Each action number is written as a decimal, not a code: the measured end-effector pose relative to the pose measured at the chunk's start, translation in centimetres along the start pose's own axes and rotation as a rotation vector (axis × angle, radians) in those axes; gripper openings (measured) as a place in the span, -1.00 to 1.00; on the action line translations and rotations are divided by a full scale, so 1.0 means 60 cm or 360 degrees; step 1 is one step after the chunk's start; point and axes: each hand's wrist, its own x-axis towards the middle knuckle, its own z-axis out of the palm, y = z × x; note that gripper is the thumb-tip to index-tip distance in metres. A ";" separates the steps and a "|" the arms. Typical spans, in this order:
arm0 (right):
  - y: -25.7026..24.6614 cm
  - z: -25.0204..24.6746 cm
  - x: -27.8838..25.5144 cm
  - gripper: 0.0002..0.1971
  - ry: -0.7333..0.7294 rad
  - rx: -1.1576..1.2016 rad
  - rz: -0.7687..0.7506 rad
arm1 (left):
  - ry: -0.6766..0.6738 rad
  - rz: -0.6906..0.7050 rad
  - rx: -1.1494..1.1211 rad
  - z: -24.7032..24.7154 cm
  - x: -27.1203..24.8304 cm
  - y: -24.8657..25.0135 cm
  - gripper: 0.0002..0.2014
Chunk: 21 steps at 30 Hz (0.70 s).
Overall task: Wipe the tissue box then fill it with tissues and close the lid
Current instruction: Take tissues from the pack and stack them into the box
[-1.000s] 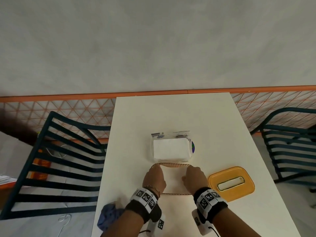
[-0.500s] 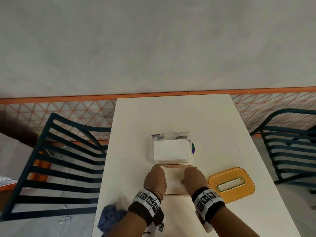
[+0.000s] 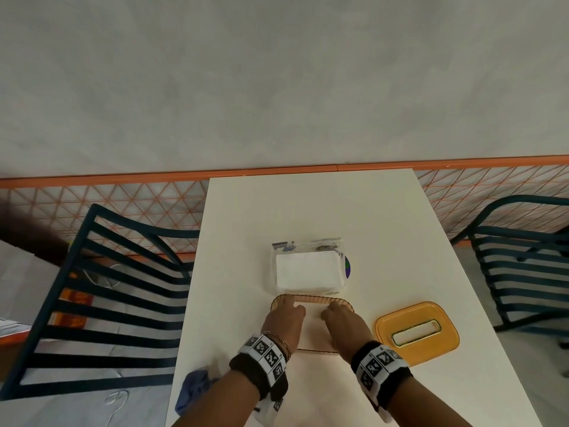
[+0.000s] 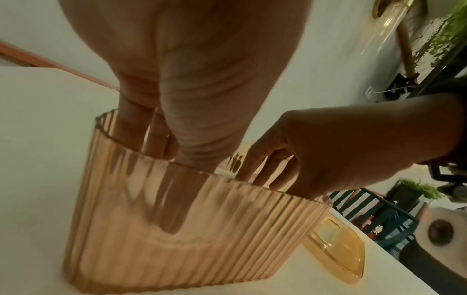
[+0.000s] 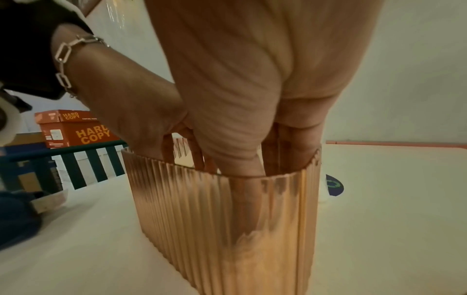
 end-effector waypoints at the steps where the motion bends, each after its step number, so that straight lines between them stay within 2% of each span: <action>1: -0.001 0.000 0.003 -0.63 -0.0007 -0.0011 0.0004 | -0.0002 0.0001 0.0014 0.002 0.002 0.000 -0.54; 7: 0.002 0.006 0.001 -0.66 0.0011 -0.0032 0.0032 | -0.0014 0.0003 0.0068 0.006 0.004 -0.003 -0.48; 13: 0.001 0.002 0.001 -0.68 0.0029 -0.0001 0.0031 | -0.0033 0.0012 0.0099 0.009 0.005 0.001 -0.51; 15: 0.007 0.002 -0.002 -0.63 0.0054 0.0024 -0.0015 | -0.0055 0.0051 0.0105 0.004 0.004 0.002 -0.53; 18: 0.026 -0.013 -0.008 -0.56 0.0255 0.0217 -0.0044 | 0.0061 0.0061 -0.0196 -0.036 0.012 -0.007 -0.58; 21: 0.051 -0.028 -0.014 -0.73 0.0580 0.0453 0.0192 | 0.0368 -0.0198 -0.0720 -0.090 0.042 -0.017 -0.65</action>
